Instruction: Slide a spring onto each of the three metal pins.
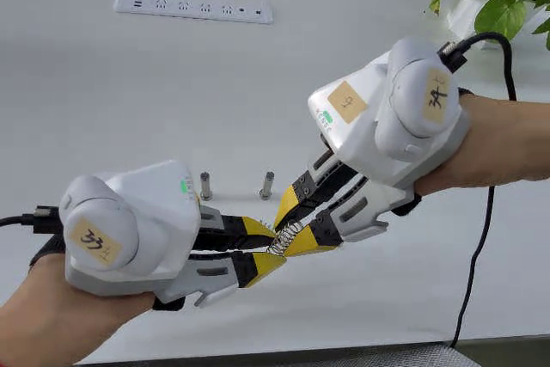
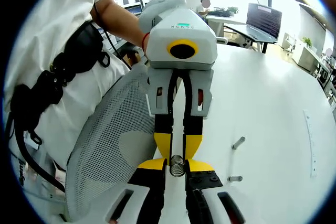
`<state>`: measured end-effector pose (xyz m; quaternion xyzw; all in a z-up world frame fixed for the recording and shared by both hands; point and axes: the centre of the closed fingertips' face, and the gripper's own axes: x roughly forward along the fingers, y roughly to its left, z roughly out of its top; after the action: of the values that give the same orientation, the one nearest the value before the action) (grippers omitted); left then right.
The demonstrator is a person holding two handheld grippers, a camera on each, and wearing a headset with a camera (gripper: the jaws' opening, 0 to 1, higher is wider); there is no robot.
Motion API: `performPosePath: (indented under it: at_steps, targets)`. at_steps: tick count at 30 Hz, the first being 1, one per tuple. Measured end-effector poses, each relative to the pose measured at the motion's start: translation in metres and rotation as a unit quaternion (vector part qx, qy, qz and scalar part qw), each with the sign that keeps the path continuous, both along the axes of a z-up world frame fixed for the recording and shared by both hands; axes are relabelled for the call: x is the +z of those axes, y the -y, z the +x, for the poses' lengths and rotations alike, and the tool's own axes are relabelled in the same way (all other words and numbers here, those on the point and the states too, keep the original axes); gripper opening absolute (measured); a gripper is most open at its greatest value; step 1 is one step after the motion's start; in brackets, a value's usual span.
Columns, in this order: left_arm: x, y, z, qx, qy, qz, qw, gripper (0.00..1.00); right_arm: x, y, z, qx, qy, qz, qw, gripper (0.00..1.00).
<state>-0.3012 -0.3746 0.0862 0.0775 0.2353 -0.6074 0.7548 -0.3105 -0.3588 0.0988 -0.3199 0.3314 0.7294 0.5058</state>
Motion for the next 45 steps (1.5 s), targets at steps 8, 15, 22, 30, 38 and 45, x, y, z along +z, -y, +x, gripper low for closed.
performPosePath:
  at_steps: [8, 15, 22, 30, 38, 45]
  targets:
    - [0.0013, 0.0003, -0.0005, -0.001, 0.000, -0.002, 1.0000, 0.07, -0.0013, 0.0015, 0.0011, 0.001, 0.001, -0.003, 1.0000, 0.08]
    - [0.0007, -0.0005, -0.0006, -0.001, 0.000, -0.001, 1.0000, 0.07, -0.0022, 0.0005, 0.0009, 0.004, 0.004, -0.006, 1.0000, 0.07]
    - [0.0001, -0.0012, 0.0004, 0.001, 0.002, -0.002, 1.0000, 0.07, -0.0022, -0.0007, 0.0008, 0.004, 0.010, -0.006, 0.9999, 0.07]
    - [0.0000, -0.0024, 0.0012, 0.001, 0.010, -0.003, 0.9999, 0.07, -0.0020, -0.0022, 0.0011, 0.004, 0.015, -0.004, 0.9999, 0.07]
    - [0.0012, -0.0045, 0.0004, 0.003, 0.012, -0.009, 0.9999, 0.07, -0.0008, -0.0046, 0.0005, -0.008, 0.013, -0.009, 0.9998, 0.07]
    - [0.0025, -0.0076, -0.0014, 0.007, 0.015, -0.013, 0.9998, 0.10, 0.0010, -0.0076, 0.0006, -0.019, 0.015, -0.007, 0.9997, 0.07]
